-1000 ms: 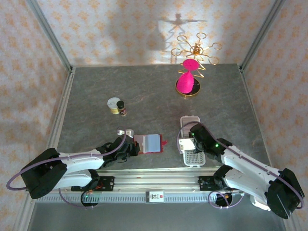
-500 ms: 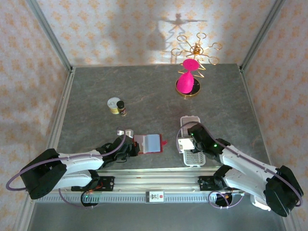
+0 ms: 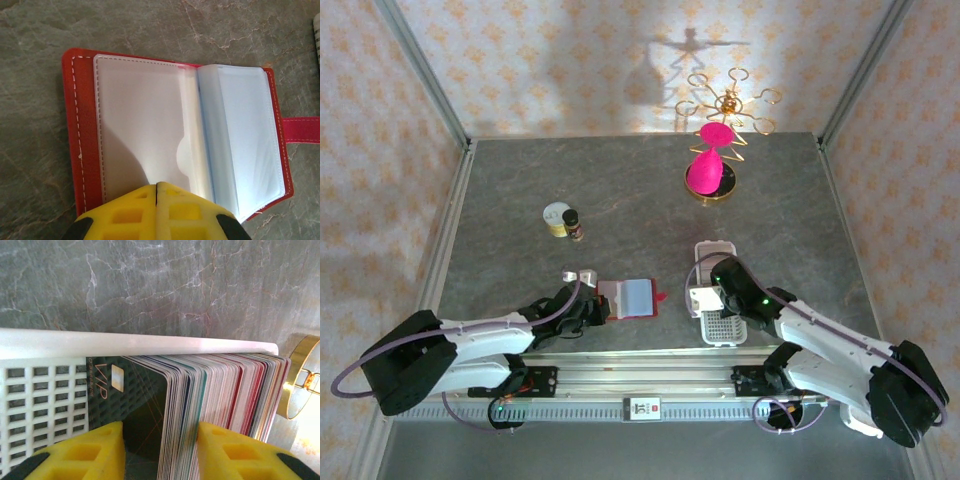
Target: Put the credit cards into the card holder
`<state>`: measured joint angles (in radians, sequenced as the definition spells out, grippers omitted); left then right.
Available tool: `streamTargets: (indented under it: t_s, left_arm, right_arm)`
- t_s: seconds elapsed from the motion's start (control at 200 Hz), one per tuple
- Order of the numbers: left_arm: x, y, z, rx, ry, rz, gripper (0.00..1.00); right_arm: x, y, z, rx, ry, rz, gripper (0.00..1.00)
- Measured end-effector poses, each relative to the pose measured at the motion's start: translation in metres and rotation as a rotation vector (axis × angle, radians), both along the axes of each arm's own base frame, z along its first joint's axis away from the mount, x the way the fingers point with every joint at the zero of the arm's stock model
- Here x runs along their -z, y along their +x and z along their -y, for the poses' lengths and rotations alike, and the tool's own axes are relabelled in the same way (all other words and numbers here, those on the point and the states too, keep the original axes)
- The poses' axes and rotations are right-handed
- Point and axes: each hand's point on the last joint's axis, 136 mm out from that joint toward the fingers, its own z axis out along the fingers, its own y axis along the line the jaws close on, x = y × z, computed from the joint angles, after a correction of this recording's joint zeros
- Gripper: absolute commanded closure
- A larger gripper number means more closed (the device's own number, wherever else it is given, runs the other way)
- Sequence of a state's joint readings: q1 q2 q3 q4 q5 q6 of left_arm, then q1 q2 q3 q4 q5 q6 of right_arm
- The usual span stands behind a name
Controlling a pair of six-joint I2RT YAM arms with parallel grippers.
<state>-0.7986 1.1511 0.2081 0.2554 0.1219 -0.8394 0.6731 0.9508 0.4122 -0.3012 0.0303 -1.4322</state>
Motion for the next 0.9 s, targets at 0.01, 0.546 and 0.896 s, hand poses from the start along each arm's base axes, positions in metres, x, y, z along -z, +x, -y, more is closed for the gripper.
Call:
streamTargets:
  t_s: [0.01,0.546,0.896]
  left_arm:
    - [0.0001,-0.0001,0.0000,0.000,0.000,0.000,1.00]
    - [-0.0006,-0.0002,0.0001,0.001,-0.003,0.002,1.00]
    - [-0.0007,-0.0001,0.0001,0.001,-0.003,0.002,1.00]
  right_arm:
    - [0.0000,-0.0001,0.0000,-0.001,0.000,0.000,0.68]
    - [-0.0050,-0.0028,0.0013,-0.003,0.002,-0.003,0.76]
    - [-0.0061,-0.0032,0.0016,-0.004,0.004,0.000,0.80]
